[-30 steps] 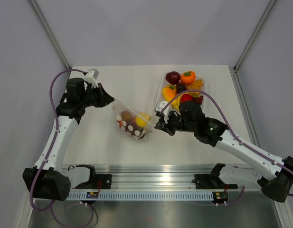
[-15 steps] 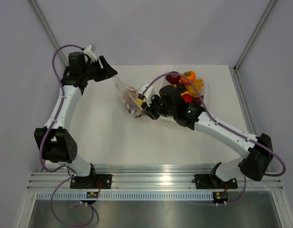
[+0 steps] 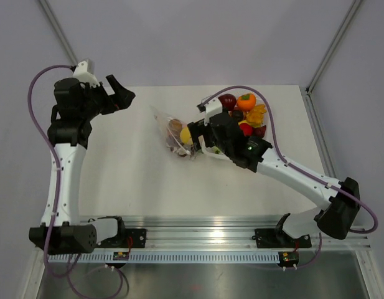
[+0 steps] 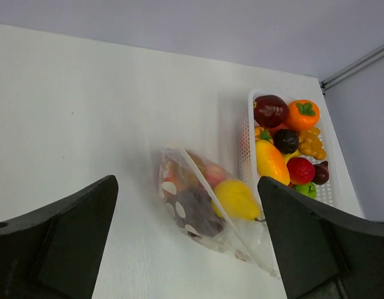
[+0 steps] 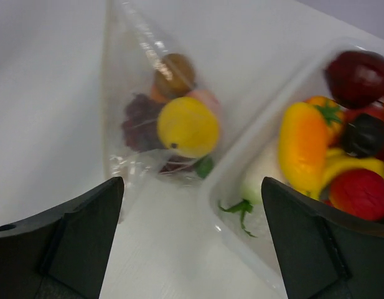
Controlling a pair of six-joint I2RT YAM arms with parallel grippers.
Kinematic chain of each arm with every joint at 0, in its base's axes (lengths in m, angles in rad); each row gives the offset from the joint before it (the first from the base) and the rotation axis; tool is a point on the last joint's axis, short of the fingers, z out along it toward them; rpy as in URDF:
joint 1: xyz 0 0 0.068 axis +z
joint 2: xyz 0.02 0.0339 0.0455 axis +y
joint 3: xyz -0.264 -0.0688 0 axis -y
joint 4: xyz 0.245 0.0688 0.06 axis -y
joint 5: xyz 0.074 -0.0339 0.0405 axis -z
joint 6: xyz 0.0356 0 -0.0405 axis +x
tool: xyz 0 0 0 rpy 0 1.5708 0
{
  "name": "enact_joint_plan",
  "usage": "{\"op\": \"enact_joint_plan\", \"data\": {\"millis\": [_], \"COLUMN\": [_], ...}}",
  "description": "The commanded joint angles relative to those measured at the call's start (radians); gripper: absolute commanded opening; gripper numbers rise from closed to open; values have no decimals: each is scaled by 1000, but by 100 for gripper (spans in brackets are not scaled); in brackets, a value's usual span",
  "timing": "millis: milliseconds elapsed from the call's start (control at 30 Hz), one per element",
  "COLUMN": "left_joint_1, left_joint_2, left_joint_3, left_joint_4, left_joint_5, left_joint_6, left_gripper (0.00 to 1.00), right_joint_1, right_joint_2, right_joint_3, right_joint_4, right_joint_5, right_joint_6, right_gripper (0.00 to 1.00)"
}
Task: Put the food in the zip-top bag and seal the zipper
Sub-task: Reset both arms
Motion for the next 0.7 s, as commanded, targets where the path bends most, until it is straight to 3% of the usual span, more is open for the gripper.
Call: {"op": "enact_joint_plan", "data": {"millis": [0,133,367,667], "left_joint_1": [-2,0,0,-2], "left_joint_2": [-157,-296,-407,-430], "left_joint_3": [-115,-241,-359,-406], "left_joint_4": [-51,-65,-99,-71], "left_joint_5": [-91,-133,-215,-239], "left_joint_6": [48,54,25,30], "left_gripper": [99,99,99,99], "right_joint_1": [1,3,3,1], "right_joint_2": [-74,-119,-249,-410], "right_joint_3": [42,-1,-128,-341], "right_joint_4": [-95,-230,-439,-442], "right_joint_5": [484,624,650,704], "right_joint_6": [153,263,522,665], "right_gripper": [99,99,99,100]}}
